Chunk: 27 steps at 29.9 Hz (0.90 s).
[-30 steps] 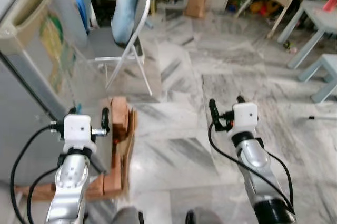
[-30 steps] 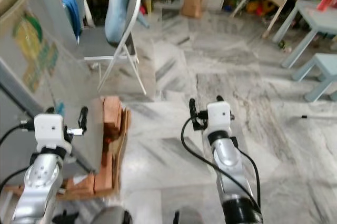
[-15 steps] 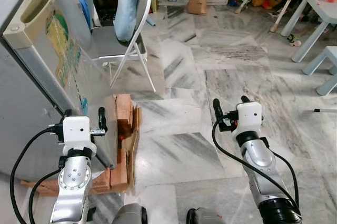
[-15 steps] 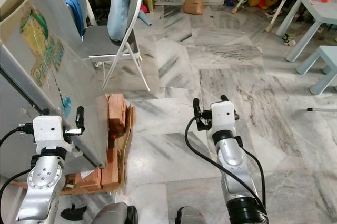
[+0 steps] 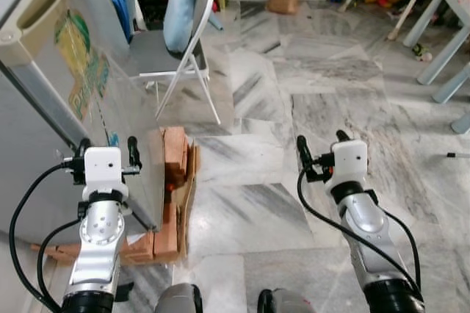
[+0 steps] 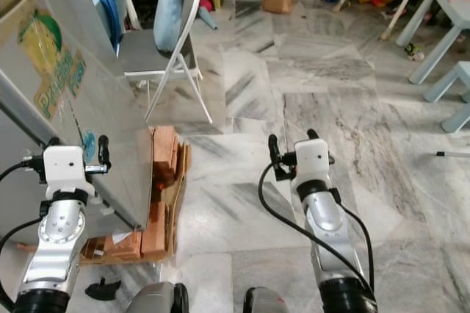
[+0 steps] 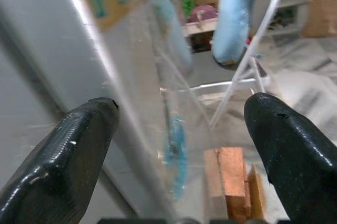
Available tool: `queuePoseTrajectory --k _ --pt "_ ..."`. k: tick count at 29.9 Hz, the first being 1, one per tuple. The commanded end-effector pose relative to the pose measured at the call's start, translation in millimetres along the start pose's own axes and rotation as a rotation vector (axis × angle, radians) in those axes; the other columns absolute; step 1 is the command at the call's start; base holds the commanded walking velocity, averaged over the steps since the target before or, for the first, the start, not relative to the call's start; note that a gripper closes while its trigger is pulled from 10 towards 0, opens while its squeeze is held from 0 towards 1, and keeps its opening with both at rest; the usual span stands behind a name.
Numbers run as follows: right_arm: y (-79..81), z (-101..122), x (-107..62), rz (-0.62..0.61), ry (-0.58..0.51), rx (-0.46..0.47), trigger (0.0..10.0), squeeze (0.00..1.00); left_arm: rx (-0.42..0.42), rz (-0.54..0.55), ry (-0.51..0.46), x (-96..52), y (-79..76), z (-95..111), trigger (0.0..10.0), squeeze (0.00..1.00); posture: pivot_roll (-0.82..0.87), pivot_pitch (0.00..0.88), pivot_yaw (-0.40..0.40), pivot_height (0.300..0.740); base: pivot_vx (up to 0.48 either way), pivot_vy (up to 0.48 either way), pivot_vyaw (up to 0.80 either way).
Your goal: Restocking fridge
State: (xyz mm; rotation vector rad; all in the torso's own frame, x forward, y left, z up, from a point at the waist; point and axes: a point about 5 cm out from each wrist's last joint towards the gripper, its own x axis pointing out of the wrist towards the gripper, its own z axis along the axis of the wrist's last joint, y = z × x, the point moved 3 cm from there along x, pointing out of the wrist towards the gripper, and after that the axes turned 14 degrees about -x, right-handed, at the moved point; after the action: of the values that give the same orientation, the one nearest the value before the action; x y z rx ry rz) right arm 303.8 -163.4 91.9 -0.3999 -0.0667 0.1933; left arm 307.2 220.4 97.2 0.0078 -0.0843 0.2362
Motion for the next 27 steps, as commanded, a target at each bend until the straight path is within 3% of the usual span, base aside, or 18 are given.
queuePoseTrajectory --k 1,5,12,18,27 --pt "-0.5 1.8 -1.6 0.010 -0.005 -0.007 10.0 0.00 0.013 0.071 -0.004 0.9 21.3 1.5 10.0 0.00 0.06 0.095 -0.008 0.740 0.000 0.000 0.79" --pt "-0.5 0.8 -1.6 0.007 -0.001 -0.002 10.0 0.00 -0.003 0.051 -0.002 -2.2 18.1 0.9 10.0 0.00 0.06 0.097 -0.008 0.740 0.000 0.000 0.79" --pt "1.9 -0.2 -2.6 0.014 0.014 0.023 10.0 0.00 -0.019 0.023 0.020 -11.4 12.1 -7.7 10.0 0.00 0.07 0.104 -0.010 0.740 0.000 0.000 0.00" --pt "6.8 -0.7 1.4 0.048 0.023 0.014 10.0 0.00 -0.031 -0.050 -0.021 15.8 -3.0 8.5 10.0 0.00 0.09 0.119 -0.019 0.740 0.000 0.000 0.00" --pt "12.3 0.0 2.1 0.063 0.032 0.021 10.0 0.00 -0.027 -0.014 -0.004 42.5 7.2 9.5 10.0 0.00 0.08 0.128 -0.006 0.740 0.000 0.000 0.00"
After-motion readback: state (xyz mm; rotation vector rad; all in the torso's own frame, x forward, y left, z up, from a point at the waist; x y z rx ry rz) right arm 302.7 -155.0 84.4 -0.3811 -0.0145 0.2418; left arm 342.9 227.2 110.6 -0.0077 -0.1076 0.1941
